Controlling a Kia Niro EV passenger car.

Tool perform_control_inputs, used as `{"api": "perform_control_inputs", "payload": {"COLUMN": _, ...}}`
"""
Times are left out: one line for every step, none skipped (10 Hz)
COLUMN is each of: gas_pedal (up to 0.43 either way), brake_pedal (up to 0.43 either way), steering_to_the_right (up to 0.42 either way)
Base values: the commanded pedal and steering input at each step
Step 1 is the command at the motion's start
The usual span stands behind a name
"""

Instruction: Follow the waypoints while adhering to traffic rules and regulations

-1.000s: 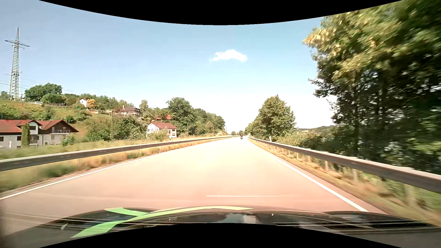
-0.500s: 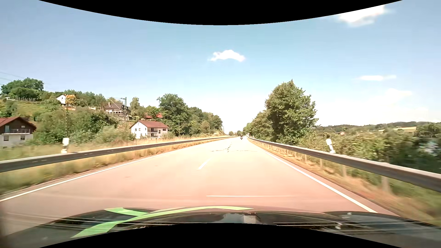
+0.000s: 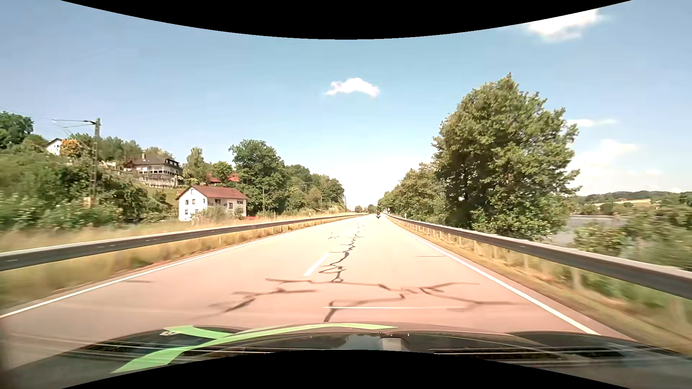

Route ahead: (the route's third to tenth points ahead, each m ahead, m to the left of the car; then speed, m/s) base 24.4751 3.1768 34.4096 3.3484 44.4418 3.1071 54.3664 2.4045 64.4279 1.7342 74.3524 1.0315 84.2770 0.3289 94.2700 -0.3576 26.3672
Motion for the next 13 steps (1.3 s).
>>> {"api": "perform_control_inputs", "payload": {"gas_pedal": 0.228, "brake_pedal": 0.000, "steering_to_the_right": 0.005}}
{"api": "perform_control_inputs", "payload": {"gas_pedal": 0.228, "brake_pedal": 0.000, "steering_to_the_right": 0.005}}
{"api": "perform_control_inputs", "payload": {"gas_pedal": 0.197, "brake_pedal": 0.000, "steering_to_the_right": 0.005}}
{"api": "perform_control_inputs", "payload": {"gas_pedal": 0.189, "brake_pedal": 0.000, "steering_to_the_right": 0.005}}
{"api": "perform_control_inputs", "payload": {"gas_pedal": 0.189, "brake_pedal": 0.000, "steering_to_the_right": 0.006}}
{"api": "perform_control_inputs", "payload": {"gas_pedal": 0.189, "brake_pedal": 0.000, "steering_to_the_right": 0.005}}
{"api": "perform_control_inputs", "payload": {"gas_pedal": 0.189, "brake_pedal": 0.000, "steering_to_the_right": 0.005}}
{"api": "perform_control_inputs", "payload": {"gas_pedal": 0.197, "brake_pedal": 0.000, "steering_to_the_right": 0.005}}
{"api": "perform_control_inputs", "payload": {"gas_pedal": 0.209, "brake_pedal": 0.000, "steering_to_the_right": 0.005}}
{"api": "perform_control_inputs", "payload": {"gas_pedal": 0.220, "brake_pedal": 0.000, "steering_to_the_right": 0.005}}
{"api": "perform_control_inputs", "payload": {"gas_pedal": 0.228, "brake_pedal": 0.000, "steering_to_the_right": 0.005}}
{"api": "perform_control_inputs", "payload": {"gas_pedal": 0.240, "brake_pedal": 0.000, "steering_to_the_right": 0.005}}
{"api": "perform_control_inputs", "payload": {"gas_pedal": 0.248, "brake_pedal": 0.000, "steering_to_the_right": 0.005}}
